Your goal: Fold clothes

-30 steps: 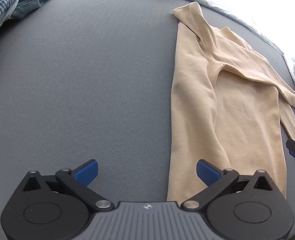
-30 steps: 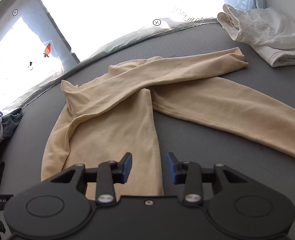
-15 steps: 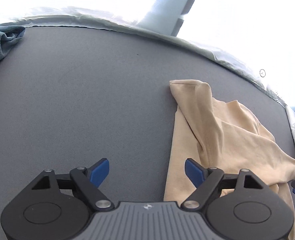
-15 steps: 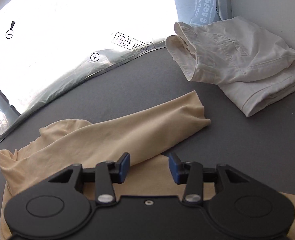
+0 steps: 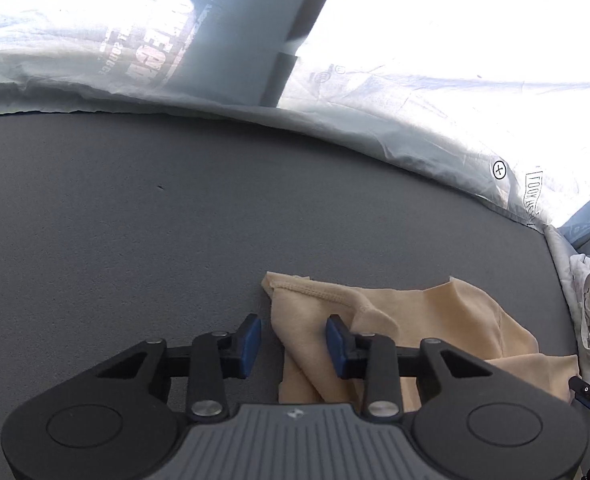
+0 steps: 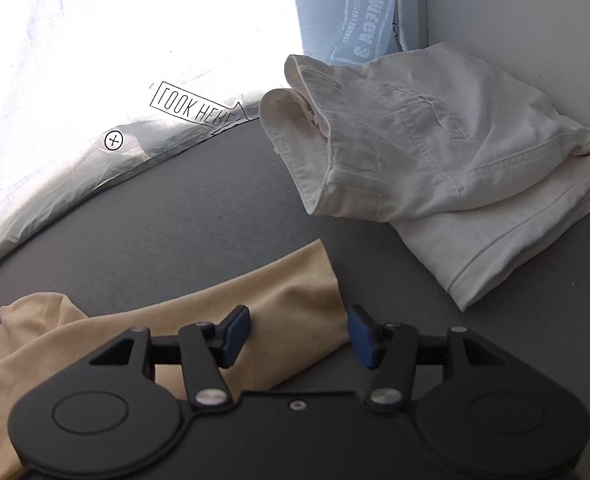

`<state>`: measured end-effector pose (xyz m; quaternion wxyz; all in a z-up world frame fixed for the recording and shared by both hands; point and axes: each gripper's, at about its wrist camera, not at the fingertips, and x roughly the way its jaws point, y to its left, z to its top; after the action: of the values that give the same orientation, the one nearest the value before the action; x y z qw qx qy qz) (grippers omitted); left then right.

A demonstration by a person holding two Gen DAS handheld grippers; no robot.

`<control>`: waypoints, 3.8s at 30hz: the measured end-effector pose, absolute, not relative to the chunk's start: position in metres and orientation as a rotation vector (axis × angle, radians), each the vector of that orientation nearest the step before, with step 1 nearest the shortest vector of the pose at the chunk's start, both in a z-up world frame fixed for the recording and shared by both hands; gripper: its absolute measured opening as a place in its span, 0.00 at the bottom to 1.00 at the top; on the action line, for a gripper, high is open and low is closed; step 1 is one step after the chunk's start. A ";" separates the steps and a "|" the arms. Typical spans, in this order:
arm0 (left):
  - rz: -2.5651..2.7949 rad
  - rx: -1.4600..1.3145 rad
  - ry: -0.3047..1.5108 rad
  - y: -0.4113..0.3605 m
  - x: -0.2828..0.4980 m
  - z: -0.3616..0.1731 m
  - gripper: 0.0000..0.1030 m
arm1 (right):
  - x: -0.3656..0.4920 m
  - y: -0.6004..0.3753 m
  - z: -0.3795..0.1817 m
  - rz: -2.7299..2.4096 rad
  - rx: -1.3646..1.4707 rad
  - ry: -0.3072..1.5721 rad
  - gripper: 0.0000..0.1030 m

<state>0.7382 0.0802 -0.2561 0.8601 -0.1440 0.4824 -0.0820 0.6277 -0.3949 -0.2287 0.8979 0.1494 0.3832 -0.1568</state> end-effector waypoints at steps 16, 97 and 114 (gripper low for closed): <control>-0.124 -0.217 0.934 0.077 0.740 -0.220 0.04 | 0.630 -0.389 -0.197 -0.224 0.235 0.723 0.07; 0.029 -0.086 1.253 0.034 0.394 -0.248 0.69 | 0.345 -0.144 -0.188 0.555 -0.083 0.806 0.13; 0.025 -0.117 1.279 0.043 0.382 -0.248 0.73 | 0.347 -0.122 -0.196 0.473 -0.276 0.721 0.36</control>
<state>0.3818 0.0434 -0.2481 0.8007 -0.0546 0.5965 0.0119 0.3472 -0.1221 -0.1956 0.8993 -0.1333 0.3483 0.2286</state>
